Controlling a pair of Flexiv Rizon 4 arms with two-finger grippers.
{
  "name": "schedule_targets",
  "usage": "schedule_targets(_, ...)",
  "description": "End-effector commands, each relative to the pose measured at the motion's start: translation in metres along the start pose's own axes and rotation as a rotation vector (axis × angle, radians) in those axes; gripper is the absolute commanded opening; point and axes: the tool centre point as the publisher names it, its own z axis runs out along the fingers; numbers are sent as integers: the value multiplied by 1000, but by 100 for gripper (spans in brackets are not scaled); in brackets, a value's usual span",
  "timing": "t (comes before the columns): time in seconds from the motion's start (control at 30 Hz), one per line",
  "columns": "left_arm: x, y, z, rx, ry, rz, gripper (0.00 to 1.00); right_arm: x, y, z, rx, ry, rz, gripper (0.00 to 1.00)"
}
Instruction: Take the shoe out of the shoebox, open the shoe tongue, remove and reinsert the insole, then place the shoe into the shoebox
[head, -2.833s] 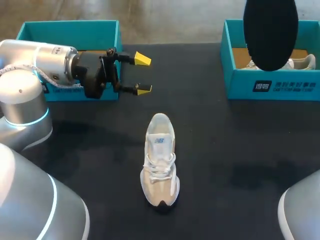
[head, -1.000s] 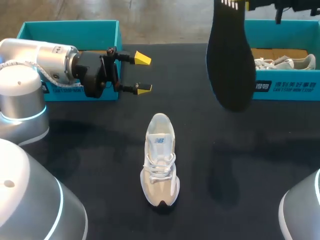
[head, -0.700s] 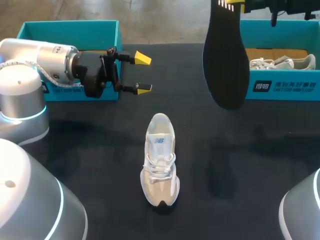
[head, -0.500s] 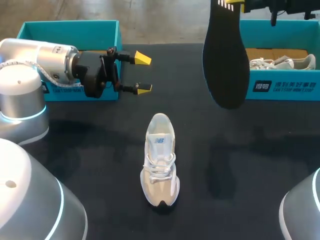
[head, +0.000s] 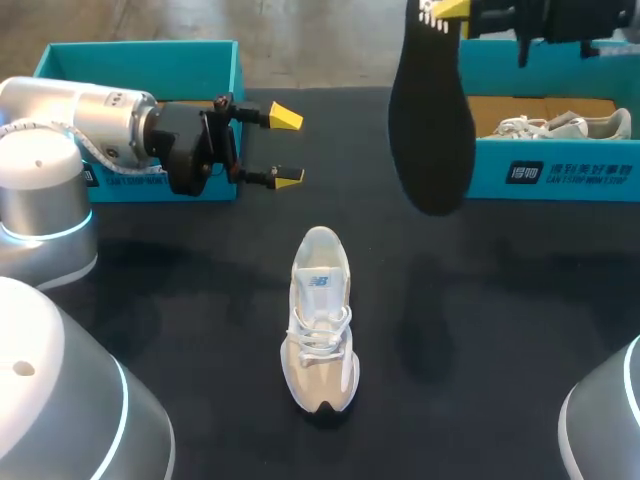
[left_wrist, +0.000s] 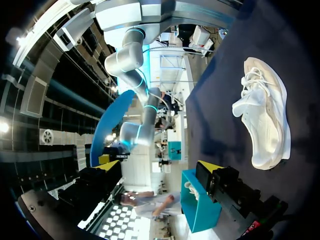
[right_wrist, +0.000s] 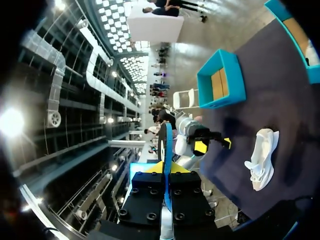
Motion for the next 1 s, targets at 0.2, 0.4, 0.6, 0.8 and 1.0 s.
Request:
schedule_targets(0.2,1,-1,1,-3,-1,2,100,-14,56,17,25,16,20,0)
schedule_targets(0.4,1,-1,1,-3,-1,2,100,-33,76,22,49,21,73,0)
schedule_targets(0.6,1,-1,1,-3,-1,2,100,-52,94,29,45,7,85,0)
schedule_targets(0.8,1,-1,1,-3,-1,2,100,-68,109,42,17,5,101,0)
schedule_targets(1.0,1,-1,1,-3,-1,2,100,-69,113,44,-6,47,125,0)
